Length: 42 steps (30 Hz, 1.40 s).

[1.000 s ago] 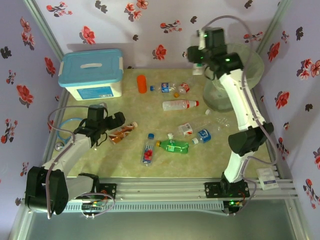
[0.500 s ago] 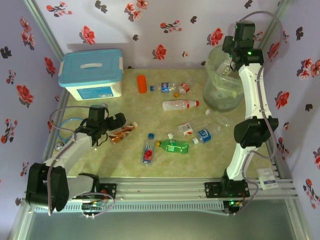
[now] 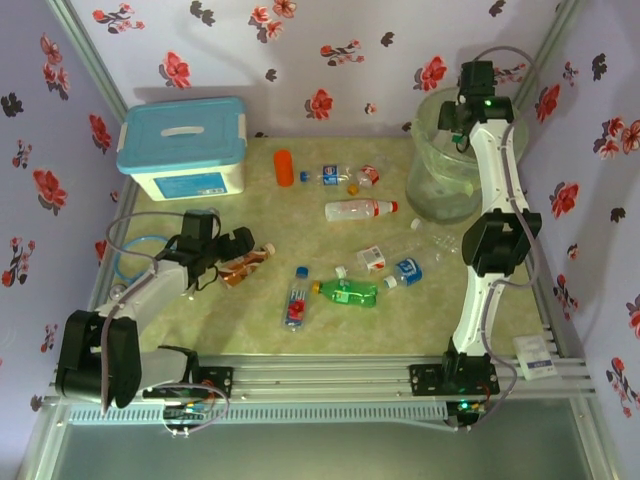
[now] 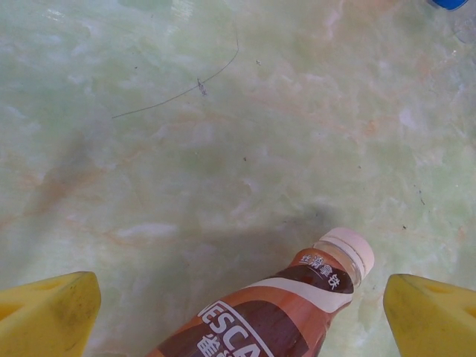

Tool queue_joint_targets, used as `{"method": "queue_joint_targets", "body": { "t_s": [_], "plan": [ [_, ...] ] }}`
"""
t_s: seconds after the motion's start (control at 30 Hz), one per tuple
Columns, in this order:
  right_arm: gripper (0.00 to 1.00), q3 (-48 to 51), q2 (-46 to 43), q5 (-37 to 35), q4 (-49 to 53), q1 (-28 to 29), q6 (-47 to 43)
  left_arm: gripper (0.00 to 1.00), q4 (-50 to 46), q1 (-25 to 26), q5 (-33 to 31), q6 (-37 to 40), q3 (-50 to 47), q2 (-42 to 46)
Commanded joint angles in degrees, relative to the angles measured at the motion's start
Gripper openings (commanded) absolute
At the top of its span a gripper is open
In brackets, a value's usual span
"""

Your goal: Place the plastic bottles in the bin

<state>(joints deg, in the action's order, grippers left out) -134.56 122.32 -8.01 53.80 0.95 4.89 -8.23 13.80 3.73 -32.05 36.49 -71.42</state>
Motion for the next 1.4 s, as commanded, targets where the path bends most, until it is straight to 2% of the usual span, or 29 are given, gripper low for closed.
{"method": "queue_joint_targets", "body": {
  "t_s": [0.0,0.27,0.47,0.57,0.7,0.8,0.87,1.0,1.17,1.37],
  "plan": [
    [0.33,-2.1,0.8,4.1,8.3,-0.1,-0.4,0.98,1.0,-0.2,0.8,0.3,1.6,-0.6],
    [0.32,-4.0,2.4,7.8,19.4,-0.1,-0.6,0.98,1.0,-0.3,0.8,0.2,1.2,-0.1],
    [0.33,0.3,1.9,10.8,22.0,0.0,0.6,0.98,1.1,-0.1,0.8,0.1,1.0,0.4],
    [0.43,0.8,3.1,8.3,22.0,-0.1,0.5,0.98,1.1,-0.2,0.8,0.3,1.0,0.4],
    [0.62,-3.3,5.3,5.9,23.4,-0.2,0.8,0.98,0.8,-0.1,0.8,0.3,1.2,0.2],
    [0.66,-5.4,4.5,6.0,22.3,-0.2,0.7,0.98,1.0,-0.2,0.8,0.4,1.1,0.2],
    [0.75,-8.2,4.4,5.4,23.0,-0.1,0.3,0.98,1.0,-0.1,0.8,0.2,1.4,-0.1],
    [0.85,-12.1,3.7,5.1,24.8,-0.1,-0.2,0.98,1.2,0.0,0.9,0.0,1.5,-0.4],
    [0.85,-10.7,0.0,5.1,23.8,0.0,-0.1,0.98,1.0,0.2,0.9,0.1,2.0,-0.5],
    [0.69,-7.3,-3.9,4.6,19.1,0.5,0.1,0.98,0.8,0.3,0.8,0.1,2.4,-0.8]
  ]
}}
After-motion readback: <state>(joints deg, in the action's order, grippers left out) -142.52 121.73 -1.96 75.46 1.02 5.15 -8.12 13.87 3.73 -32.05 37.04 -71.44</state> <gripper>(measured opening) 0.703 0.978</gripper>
